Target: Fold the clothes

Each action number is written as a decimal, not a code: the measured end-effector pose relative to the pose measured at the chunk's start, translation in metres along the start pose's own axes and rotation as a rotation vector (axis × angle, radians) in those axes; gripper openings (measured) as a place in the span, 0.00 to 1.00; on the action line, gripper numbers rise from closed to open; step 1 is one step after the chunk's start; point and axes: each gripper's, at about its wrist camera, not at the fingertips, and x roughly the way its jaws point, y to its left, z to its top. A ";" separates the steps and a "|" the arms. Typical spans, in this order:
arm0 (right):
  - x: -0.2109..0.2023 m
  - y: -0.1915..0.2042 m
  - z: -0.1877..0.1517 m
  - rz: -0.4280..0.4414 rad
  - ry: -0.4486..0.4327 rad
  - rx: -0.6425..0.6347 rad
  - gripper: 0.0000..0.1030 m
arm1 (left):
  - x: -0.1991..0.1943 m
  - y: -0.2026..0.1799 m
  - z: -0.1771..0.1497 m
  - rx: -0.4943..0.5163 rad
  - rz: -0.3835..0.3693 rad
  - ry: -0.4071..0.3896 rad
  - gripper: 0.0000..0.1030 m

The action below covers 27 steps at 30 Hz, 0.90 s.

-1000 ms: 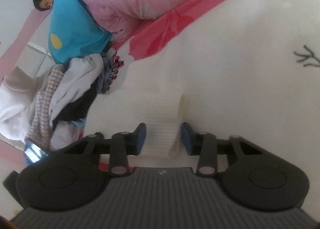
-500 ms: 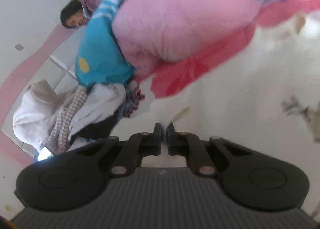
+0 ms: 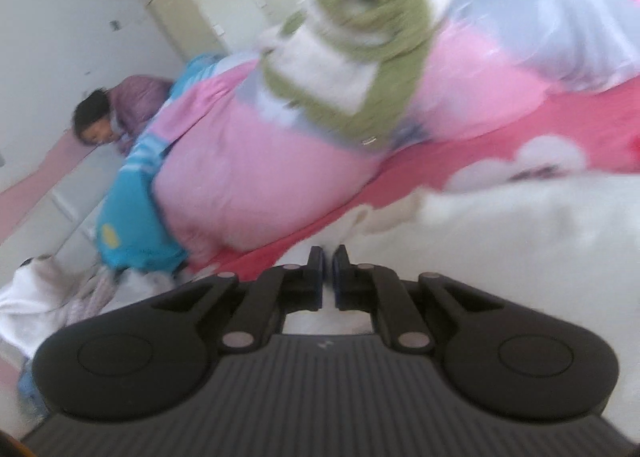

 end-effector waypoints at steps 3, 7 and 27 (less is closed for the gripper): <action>-0.006 -0.028 0.003 -0.066 0.000 0.006 0.03 | 0.011 -0.008 -0.005 0.025 0.013 0.051 0.70; -0.005 -0.061 -0.003 -0.126 0.013 0.041 0.03 | 0.022 -0.006 -0.008 0.004 0.025 0.102 0.70; -0.015 -0.143 -0.005 -0.224 0.011 0.153 0.03 | 0.029 0.000 -0.006 -0.012 0.054 0.129 0.75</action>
